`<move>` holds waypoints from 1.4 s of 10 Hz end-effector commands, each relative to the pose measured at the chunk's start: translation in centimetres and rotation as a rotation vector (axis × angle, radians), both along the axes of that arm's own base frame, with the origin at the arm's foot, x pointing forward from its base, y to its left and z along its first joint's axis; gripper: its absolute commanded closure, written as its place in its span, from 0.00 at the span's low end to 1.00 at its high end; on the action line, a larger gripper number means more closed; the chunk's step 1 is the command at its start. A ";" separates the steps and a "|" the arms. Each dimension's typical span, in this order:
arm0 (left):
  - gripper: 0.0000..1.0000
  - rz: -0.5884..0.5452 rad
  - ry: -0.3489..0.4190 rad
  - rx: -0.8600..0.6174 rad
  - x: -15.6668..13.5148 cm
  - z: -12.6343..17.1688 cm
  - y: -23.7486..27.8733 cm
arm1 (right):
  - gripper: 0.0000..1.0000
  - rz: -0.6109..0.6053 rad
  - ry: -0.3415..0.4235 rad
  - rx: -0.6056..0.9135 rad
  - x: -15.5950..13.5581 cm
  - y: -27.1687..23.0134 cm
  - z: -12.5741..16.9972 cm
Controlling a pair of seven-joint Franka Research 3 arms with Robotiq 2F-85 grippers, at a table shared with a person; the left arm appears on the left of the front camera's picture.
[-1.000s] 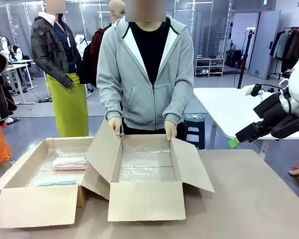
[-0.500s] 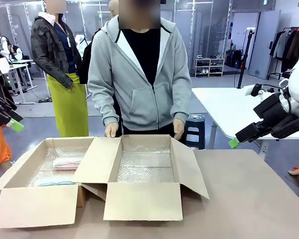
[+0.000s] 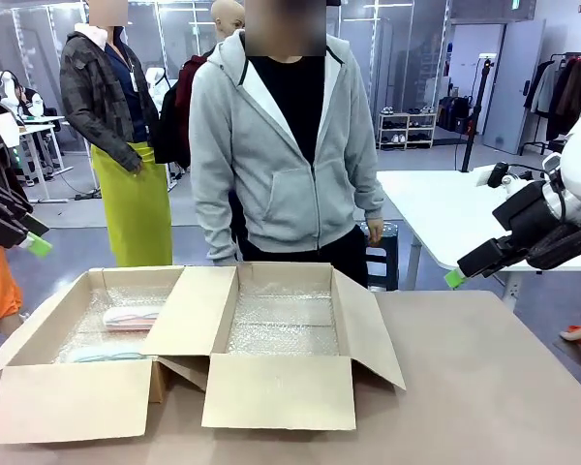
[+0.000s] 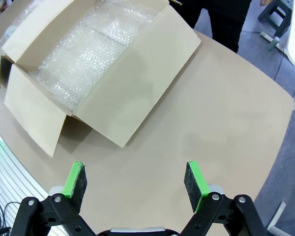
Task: Pack the glasses set securely to prepare it for shipping.
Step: Position the Package Box on the left side of the table.
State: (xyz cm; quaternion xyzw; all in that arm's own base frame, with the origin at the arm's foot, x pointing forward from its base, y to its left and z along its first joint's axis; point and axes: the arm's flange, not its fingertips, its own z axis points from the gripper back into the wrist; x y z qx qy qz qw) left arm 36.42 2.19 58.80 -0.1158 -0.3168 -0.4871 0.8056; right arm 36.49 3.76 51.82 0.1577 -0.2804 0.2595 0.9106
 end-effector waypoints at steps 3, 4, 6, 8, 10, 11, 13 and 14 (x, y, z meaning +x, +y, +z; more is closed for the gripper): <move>0.26 0.003 0.011 0.011 0.1 0.2 0.0 | 0.00 -0.009 0.010 -0.001 -0.2 0.1 -0.1; 0.26 0.003 0.011 0.011 0.1 0.2 0.0 | 0.00 -0.009 0.010 -0.001 -0.2 0.1 -0.1; 0.26 0.003 0.011 0.011 0.1 0.2 0.0 | 0.00 -0.009 0.010 -0.001 -0.2 0.1 -0.1; 0.26 0.003 0.011 0.011 0.1 0.2 0.0 | 0.00 -0.009 0.010 -0.001 -0.2 0.1 -0.1; 0.26 0.003 0.011 0.011 0.1 0.2 0.0 | 0.00 -0.009 0.010 -0.001 -0.2 0.1 -0.1; 0.26 0.003 0.011 0.011 0.1 0.2 0.0 | 0.00 -0.009 0.010 -0.001 -0.2 0.1 -0.1; 0.26 0.003 0.011 0.011 0.1 0.2 0.0 | 0.00 -0.009 0.010 -0.001 -0.2 0.1 -0.1; 0.26 0.003 0.011 0.011 0.1 0.2 0.0 | 0.00 -0.009 0.010 -0.001 -0.2 0.1 -0.1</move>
